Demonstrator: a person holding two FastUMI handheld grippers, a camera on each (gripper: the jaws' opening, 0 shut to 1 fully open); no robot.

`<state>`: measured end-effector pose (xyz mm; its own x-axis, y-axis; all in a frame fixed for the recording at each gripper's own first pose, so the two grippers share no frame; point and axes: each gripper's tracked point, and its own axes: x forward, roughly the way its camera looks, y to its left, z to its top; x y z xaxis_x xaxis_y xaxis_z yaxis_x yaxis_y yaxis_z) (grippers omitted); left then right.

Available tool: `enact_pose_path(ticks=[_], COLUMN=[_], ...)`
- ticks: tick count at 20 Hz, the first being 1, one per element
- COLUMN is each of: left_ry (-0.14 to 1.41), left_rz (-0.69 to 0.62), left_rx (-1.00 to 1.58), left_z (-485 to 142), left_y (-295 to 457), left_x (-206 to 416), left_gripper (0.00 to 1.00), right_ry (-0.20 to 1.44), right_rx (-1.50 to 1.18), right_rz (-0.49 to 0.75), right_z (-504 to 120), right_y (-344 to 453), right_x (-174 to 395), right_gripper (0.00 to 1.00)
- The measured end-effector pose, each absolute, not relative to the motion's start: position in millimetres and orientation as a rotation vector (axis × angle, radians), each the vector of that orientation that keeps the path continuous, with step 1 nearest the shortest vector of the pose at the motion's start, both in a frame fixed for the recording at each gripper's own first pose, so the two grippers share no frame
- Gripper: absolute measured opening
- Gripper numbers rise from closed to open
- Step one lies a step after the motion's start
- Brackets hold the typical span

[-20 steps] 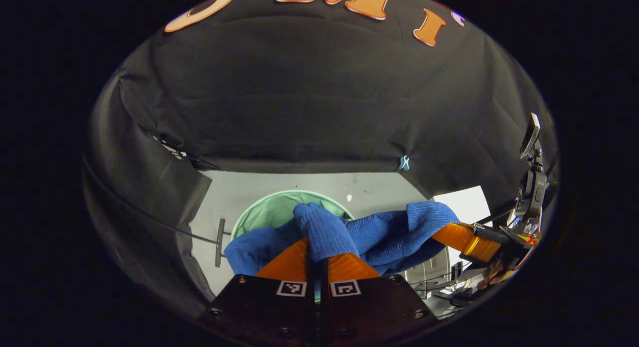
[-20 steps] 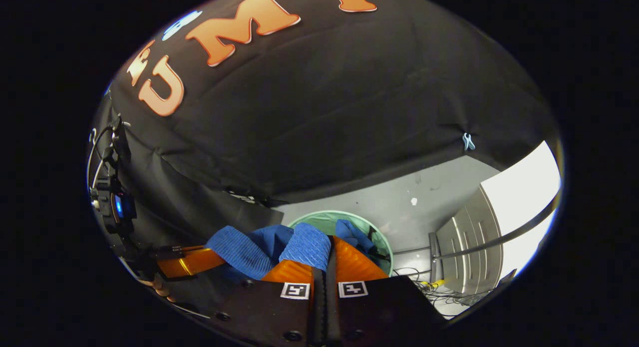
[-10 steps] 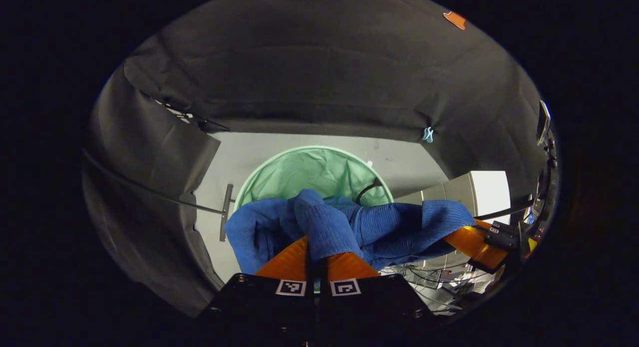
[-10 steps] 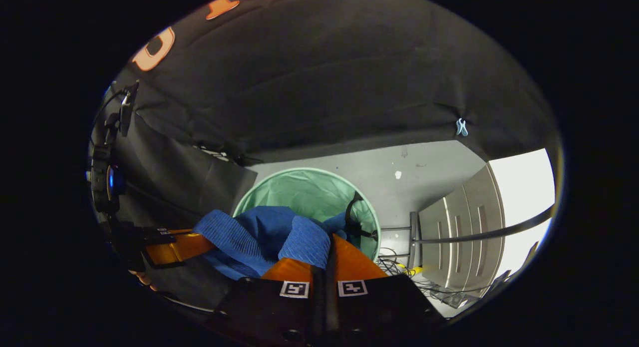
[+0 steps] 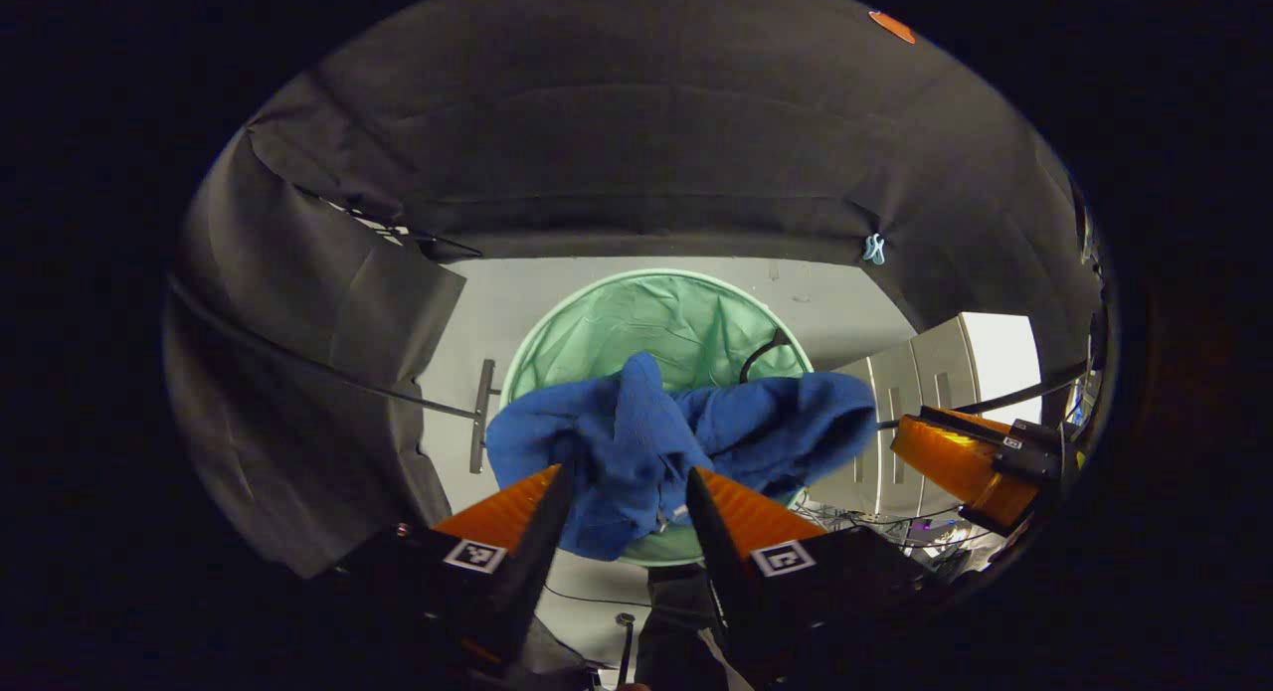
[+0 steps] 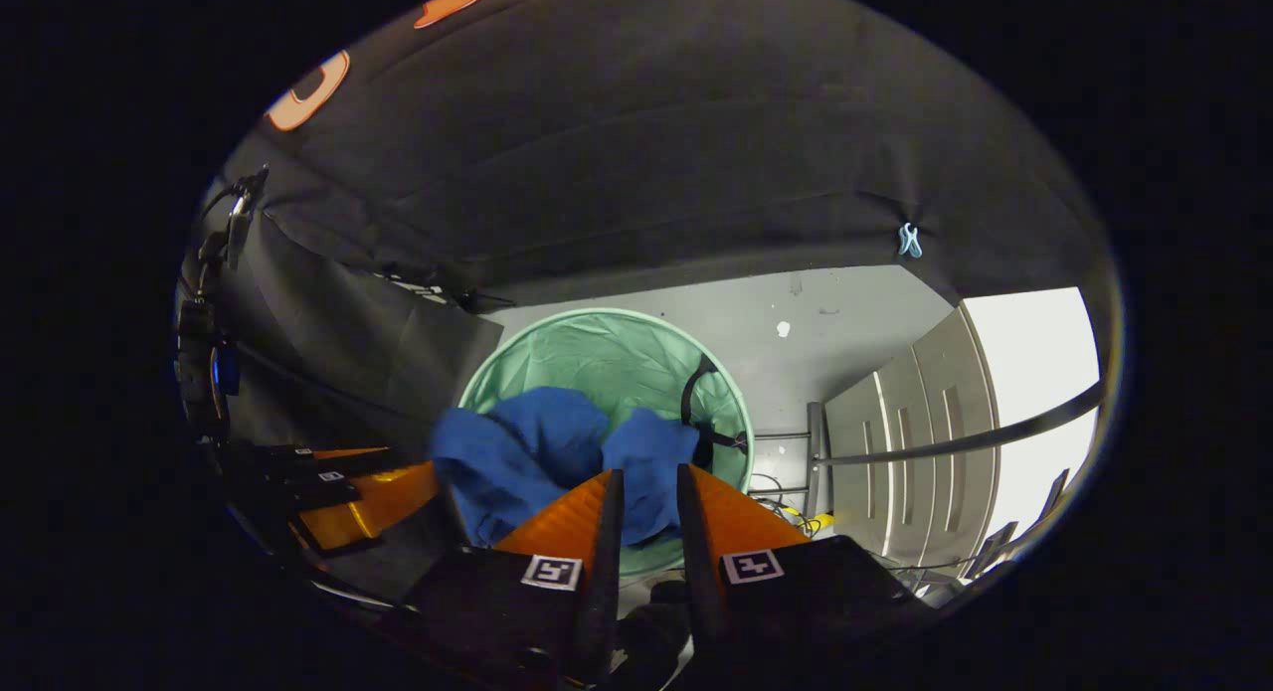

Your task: Grasp the clothes on the hanger with both hands and then place them into the laundry hamper below.

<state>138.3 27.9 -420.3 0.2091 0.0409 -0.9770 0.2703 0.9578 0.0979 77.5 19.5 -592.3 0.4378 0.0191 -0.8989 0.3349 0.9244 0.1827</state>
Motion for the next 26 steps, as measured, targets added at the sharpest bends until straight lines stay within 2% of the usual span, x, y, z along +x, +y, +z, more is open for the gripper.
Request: enact_pose_path(ticks=[1, 2, 4, 5, 6, 7, 8, 10, 11, 12, 13, 22, 26], left_ry=[1.348, 1.339, 1.315, 1.302, 1.288, 1.277, 1.266, 1.229, 1.203, 1.178, 1.15, 0.82, 0.653], left_rz=[-0.163, -0.169, -0.18, -0.179, -0.183, -0.188, -0.192, -0.203, -0.209, -0.21, -0.208, -0.257, -0.287], left_rx=[0.268, 0.263, 0.261, 0.268, 0.273, 0.276, 0.279, 0.283, 0.282, 0.283, 0.283, 0.249, 0.287], left_z=[-419.8, -415.6, -407.6, -404.2, -400.1, -395.6, -389.4, -383.2, -380.9, -373.2, -364.7, -276.7, -231.7], left_y=[26.2, 23.3, 20.5, 21.0, 21.3, 21.2, 18.0, 14.3, 14.1, 11.5, 7.0, -32.9, -51.0], left_x=[139.2, 141.8, 144.5, 146.8, 149.8, 149.4, 152.2, 156.1, 160.7, 164.4, 166.5, 194.2, 210.1], left_gripper=[0.82, 0.84, 0.84, 0.85, 0.86, 0.88, 0.92, 0.96, 0.95, 0.98, 0.98, 0.97, 0.97], right_ry=[1.097, 1.085, 1.07, 1.063, 1.055, 1.045, 1.029, 0.96, 0.932, 0.912, 0.89, 0.6, 0.468], right_rx=[0.358, 0.369, 0.368, 0.361, 0.359, 0.353, 0.35, 0.342, 0.336, 0.332, 0.325, 0.206, 0.138], right_rz=[-0.211, -0.208, -0.213, -0.216, -0.212, -0.214, -0.212, -0.222, -0.225, -0.225, -0.227, -0.242, -0.31], right_z=[-588.5, -582.1, -572.2, -568.0, -562.8, -556.2, -547.3, -523.7, -509.8, -495.4, -479.4, -334.6, -279.7], right_y=[16.8, 19.4, 20.1, 17.6, 17.6, 20.6, 22.0, 18.9, 17.4, 17.5, 17.5, -2.4, -26.9], right_x=[75.5, 77.9, 78.5, 76.8, 75.2, 74.4, 73.6, 77.6, 78.1, 76.0, 74.1, 56.6, 45.9], right_gripper=[0.27, 0.51, 0.58, 0.48, 0.7, 0.63, 0.63, 0.89, 0.91, 0.87, 1.0, 0.98, 0.98])
